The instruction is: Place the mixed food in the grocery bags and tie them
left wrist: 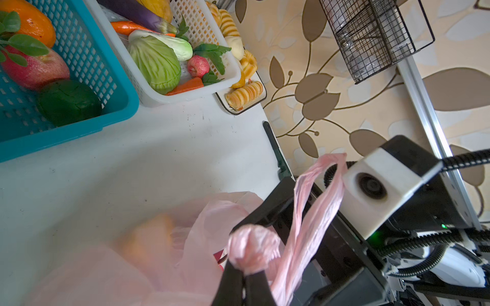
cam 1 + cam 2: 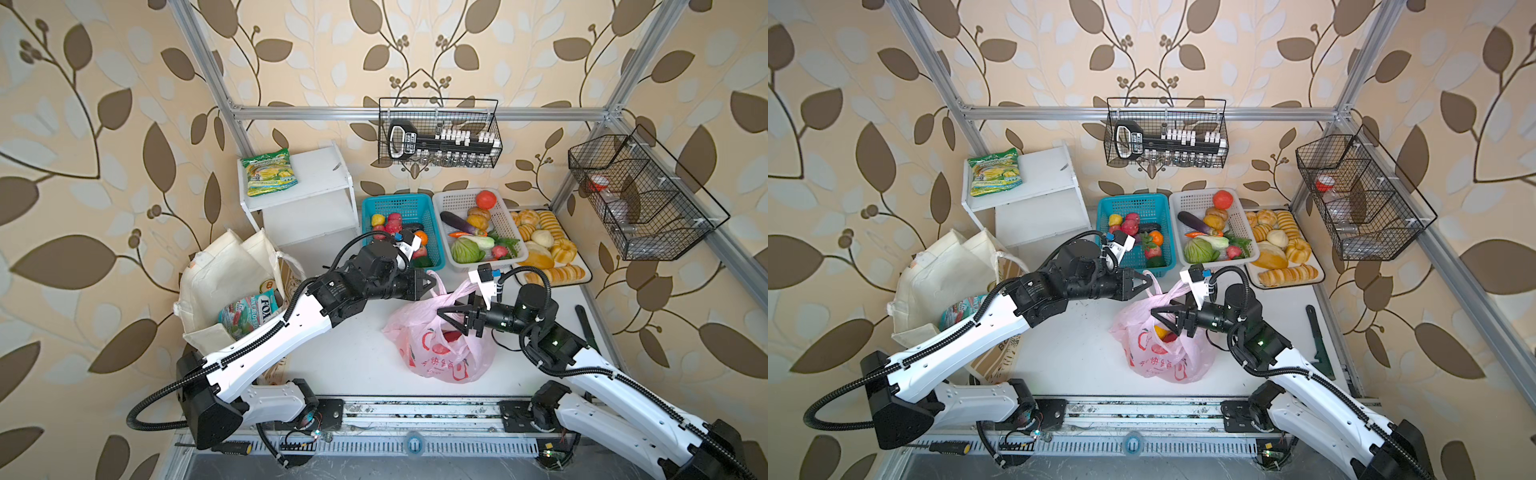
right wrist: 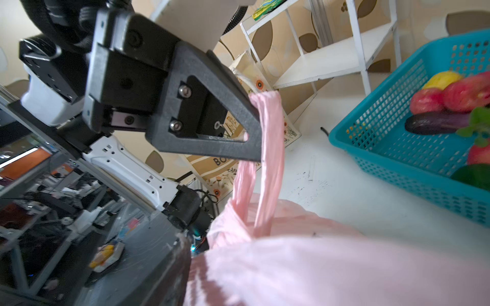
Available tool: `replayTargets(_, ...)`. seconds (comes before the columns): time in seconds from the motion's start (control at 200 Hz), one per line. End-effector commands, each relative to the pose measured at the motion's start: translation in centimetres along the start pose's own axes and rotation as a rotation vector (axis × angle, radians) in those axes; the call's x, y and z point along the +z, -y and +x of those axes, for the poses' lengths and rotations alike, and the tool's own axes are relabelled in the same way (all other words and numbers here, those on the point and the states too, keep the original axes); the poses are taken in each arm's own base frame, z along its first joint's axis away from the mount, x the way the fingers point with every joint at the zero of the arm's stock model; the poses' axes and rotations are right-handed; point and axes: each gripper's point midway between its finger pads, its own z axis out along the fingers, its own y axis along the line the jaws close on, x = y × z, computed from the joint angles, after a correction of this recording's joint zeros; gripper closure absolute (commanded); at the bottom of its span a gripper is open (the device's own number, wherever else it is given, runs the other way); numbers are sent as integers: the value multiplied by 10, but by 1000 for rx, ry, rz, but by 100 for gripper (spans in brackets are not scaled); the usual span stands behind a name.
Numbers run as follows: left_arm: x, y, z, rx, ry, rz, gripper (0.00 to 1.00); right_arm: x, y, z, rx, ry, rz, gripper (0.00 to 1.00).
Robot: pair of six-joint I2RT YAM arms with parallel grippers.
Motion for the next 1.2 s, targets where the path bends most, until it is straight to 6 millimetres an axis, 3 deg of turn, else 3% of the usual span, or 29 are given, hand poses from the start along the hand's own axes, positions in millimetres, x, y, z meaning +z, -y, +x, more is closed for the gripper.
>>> replayTargets(0.0,-6,12,-9,12,36,41,100,1,8,-16,-42,57,64,54)
replayTargets(0.08,-9,12,-11,20,50,34,100,0,13,-16,-51,56,92,63)
replayTargets(0.21,-10,13,-10,25,47,39,100,0,5,-22,-43,81,45,75)
replayTargets(0.29,-9,13,-9,25,43,39,100,0,4,-24,-34,93,40,88)
replayTargets(0.41,-13,11,-11,31,56,22,100,-1,13,-25,-9,105,88,93)
replayTargets(0.64,-30,7,-18,58,126,-21,100,-11,49,-12,76,101,231,89)
replayTargets(0.86,-28,15,-17,65,99,10,100,-12,50,-13,90,105,223,88)
replayTargets(0.995,-30,23,-14,76,90,60,100,-21,75,-11,187,120,359,87)
replayTargets(1.195,-17,7,0,-7,58,48,100,-7,36,-14,145,54,129,70)
